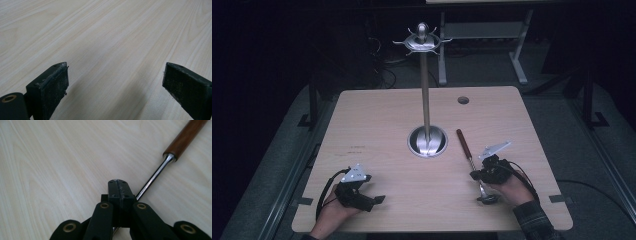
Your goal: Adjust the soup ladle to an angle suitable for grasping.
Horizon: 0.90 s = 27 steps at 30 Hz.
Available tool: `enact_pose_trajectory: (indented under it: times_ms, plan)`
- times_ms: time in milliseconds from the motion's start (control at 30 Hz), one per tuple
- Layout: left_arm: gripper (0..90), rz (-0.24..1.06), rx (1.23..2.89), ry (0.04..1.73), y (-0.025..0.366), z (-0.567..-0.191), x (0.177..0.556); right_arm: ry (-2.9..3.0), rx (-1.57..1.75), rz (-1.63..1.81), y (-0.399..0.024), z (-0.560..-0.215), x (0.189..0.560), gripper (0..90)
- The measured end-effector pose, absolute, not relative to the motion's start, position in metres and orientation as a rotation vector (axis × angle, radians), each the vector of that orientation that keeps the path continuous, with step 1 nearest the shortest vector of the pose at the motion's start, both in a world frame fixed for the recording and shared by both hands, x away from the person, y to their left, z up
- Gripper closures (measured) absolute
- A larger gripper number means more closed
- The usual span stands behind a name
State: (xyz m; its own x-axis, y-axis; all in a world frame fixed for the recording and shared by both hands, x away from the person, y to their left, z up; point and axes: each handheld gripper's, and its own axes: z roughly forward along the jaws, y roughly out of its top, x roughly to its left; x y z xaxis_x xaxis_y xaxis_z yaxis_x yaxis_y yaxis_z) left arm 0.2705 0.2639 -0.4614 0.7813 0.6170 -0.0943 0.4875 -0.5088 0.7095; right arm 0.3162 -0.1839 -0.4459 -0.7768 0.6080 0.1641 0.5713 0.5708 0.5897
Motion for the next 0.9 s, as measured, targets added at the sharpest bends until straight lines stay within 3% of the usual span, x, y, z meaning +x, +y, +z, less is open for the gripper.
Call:
enact_pose_trajectory:
  times_ms: [900]
  plan:
    - [5.9, 0.215, 2.210, 0.818, 0.263, -0.462, 0.271, 2.748, 1.113, 0.878, -0.213, -0.450, 0.309, 90.0]
